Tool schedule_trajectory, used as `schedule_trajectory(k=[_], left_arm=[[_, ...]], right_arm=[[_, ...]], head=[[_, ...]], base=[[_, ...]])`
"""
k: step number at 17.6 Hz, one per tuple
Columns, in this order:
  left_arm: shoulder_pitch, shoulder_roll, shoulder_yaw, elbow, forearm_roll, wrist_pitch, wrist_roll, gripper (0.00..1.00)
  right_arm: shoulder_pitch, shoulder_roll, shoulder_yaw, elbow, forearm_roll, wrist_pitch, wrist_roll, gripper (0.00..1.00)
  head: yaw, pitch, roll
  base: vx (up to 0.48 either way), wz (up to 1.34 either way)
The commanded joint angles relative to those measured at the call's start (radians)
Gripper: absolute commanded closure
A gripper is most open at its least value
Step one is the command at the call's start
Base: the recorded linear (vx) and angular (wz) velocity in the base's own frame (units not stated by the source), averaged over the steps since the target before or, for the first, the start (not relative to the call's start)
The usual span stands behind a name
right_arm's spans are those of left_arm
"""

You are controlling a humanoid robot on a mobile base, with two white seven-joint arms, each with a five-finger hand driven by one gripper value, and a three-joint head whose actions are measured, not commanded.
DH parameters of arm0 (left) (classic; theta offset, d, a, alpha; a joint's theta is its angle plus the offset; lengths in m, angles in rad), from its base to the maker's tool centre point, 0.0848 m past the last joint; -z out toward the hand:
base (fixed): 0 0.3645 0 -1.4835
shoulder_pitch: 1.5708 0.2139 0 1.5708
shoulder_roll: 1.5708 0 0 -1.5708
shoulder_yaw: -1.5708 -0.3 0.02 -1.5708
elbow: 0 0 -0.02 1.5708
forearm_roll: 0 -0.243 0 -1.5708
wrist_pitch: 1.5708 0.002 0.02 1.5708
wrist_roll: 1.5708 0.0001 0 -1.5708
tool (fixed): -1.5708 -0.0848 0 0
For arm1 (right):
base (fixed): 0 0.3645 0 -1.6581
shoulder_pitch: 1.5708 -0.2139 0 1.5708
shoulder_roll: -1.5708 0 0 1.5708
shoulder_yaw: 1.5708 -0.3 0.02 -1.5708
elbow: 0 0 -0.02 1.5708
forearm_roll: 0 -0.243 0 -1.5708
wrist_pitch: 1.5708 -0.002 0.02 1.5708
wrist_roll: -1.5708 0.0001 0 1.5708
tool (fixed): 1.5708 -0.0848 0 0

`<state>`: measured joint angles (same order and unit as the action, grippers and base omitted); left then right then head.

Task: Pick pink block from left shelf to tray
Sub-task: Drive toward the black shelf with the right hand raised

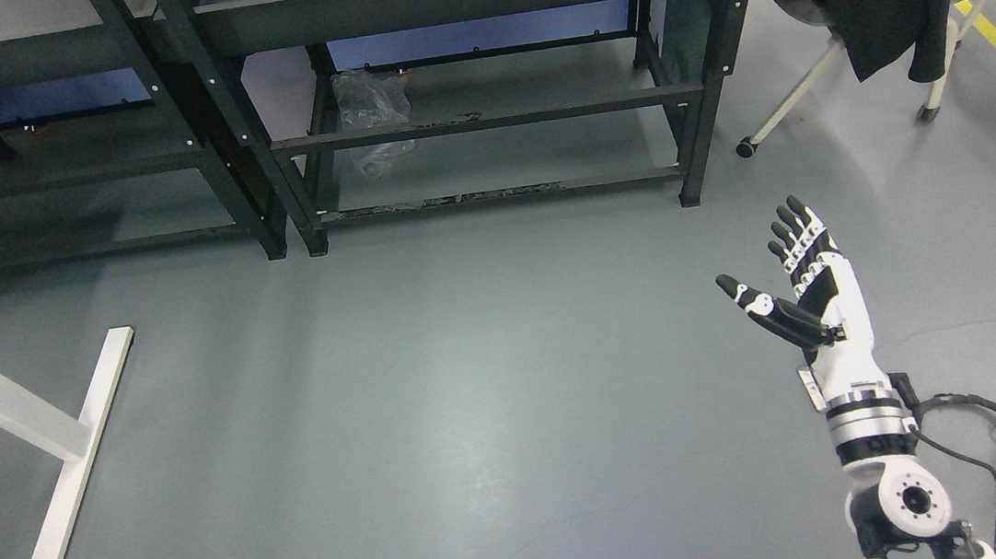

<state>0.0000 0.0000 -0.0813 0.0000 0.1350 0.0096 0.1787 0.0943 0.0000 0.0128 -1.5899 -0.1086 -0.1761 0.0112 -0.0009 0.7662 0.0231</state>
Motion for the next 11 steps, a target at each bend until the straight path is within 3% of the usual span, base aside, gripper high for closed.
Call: schedule_trajectory(k=[1, 9, 11], left_arm=[[-0.029, 0.017, 0.0, -0.017, 0.0, 0.0, 0.001, 0.0], [-0.029, 0.017, 0.0, -0.017, 0.0, 0.0, 0.001, 0.0], [-0.029, 0.017, 0.0, -0.017, 0.0, 0.0, 0.001, 0.0]], right_arm=[[0.01, -0.017, 0.01, -0.001, -0.002, 0.0, 0.006, 0.0], [0.01, -0.017, 0.012, 0.002, 0.0, 0.009, 0.009, 0.0], [0.008, -0.017, 0.015, 0.002, 0.079, -0.015, 0.009, 0.01]], head=[[0.0, 0.0, 0.0], [0.0, 0.0, 0.0], [0.0, 0.0, 0.0]], base=[[0.0, 0.0], [0.0, 0.0], [0.0, 0.0]])
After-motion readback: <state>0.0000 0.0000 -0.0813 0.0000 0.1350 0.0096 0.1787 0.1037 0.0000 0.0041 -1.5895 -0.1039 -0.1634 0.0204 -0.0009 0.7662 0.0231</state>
